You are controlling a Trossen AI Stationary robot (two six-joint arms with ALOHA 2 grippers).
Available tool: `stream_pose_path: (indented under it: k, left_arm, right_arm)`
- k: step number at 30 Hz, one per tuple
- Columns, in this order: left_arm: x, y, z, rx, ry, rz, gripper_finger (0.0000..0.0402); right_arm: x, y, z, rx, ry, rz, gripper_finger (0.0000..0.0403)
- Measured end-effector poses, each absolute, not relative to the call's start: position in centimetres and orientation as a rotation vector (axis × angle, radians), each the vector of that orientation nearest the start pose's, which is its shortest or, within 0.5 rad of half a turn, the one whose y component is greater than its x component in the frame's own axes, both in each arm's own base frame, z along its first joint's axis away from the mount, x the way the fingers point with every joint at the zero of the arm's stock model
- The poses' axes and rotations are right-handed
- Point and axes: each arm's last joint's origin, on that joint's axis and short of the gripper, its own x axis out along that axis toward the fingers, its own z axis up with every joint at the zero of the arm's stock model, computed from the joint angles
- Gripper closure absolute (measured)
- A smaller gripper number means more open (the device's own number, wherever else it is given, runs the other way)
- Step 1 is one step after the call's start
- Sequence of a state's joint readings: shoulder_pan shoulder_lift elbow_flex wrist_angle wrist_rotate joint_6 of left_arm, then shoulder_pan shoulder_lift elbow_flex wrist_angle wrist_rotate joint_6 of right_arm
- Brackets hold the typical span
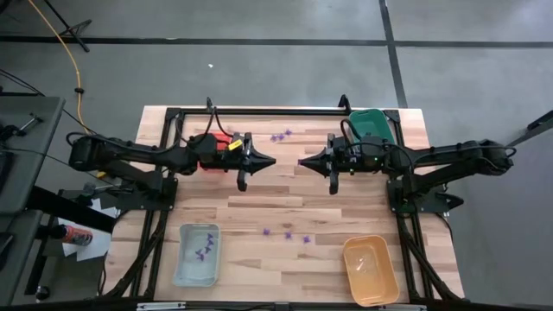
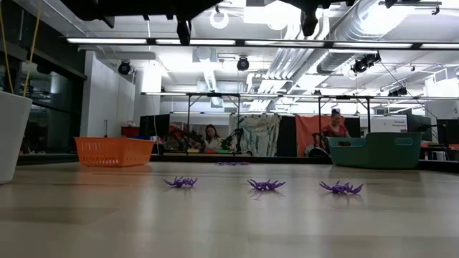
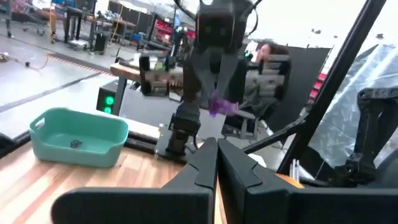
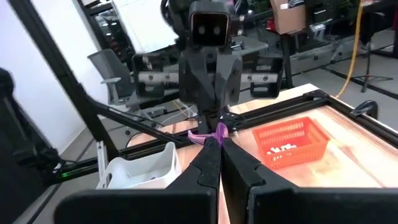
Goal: Sort Halloween decoration
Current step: Put the violet hat toy into the gray bin
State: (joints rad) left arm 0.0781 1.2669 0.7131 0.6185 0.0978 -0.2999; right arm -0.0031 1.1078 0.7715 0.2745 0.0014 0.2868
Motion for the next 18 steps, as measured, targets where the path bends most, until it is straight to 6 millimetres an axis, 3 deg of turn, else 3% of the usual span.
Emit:
stream_pose_path:
  k: [5, 10, 18]
  left_arm:
    - [25.3, 3.0, 31.1, -0.199, -0.17, 0.026, 0.0402]
    - [22.2, 4.2, 33.2, -0.164, -0.203, 0.117, 0.0402]
    - [19.5, 4.3, 33.9, -0.189, -0.169, 0.197, 0.0402]
  right_arm:
    - [26.3, 0.8, 29.6, 0.249, 0.115, 0.031, 0.0403]
    - [29.4, 2.0, 26.4, 0.241, 0.157, 0.07, 0.0403]
    - [37.3, 3.6, 22.3, 0.141, 0.274, 0.238, 0.0403]
